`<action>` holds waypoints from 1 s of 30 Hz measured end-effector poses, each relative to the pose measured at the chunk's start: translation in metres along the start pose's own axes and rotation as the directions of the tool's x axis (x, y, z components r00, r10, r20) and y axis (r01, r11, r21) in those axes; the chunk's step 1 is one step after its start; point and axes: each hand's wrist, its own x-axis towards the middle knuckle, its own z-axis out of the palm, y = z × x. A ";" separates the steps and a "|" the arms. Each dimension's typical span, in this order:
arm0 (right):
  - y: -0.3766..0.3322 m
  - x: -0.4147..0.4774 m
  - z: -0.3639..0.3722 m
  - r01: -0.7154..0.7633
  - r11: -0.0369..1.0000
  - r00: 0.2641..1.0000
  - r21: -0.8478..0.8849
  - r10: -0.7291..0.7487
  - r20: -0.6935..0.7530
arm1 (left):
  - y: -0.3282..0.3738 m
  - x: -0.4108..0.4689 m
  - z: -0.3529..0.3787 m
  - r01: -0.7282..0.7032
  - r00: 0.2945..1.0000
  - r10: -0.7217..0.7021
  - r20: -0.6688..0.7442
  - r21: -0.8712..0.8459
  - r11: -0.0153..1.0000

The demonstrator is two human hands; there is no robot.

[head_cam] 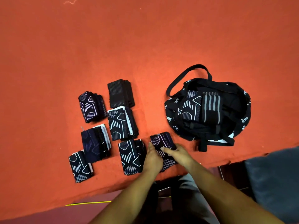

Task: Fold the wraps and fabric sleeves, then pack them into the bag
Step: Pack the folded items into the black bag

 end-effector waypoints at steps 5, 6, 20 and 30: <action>-0.003 0.012 0.002 -0.070 0.992 0.996 0.106 0.063 0.068 | 0.001 0.004 0.004 -0.011 1.000 0.012 0.024 -0.026 1.000; -0.003 0.012 0.004 -0.078 0.990 0.995 0.120 0.070 0.073 | 0.000 0.006 0.006 -0.012 1.000 0.013 0.010 -0.050 0.999; -0.060 -0.064 -0.032 0.182 0.905 0.976 0.385 -0.213 0.038 | 0.061 -0.044 -0.029 -0.189 0.982 0.154 -0.114 -0.466 0.864; -0.101 -0.102 -0.068 0.362 0.780 0.926 0.511 -0.362 -0.103 | 0.144 -0.068 -0.027 -0.282 0.947 0.316 -0.062 -0.633 0.721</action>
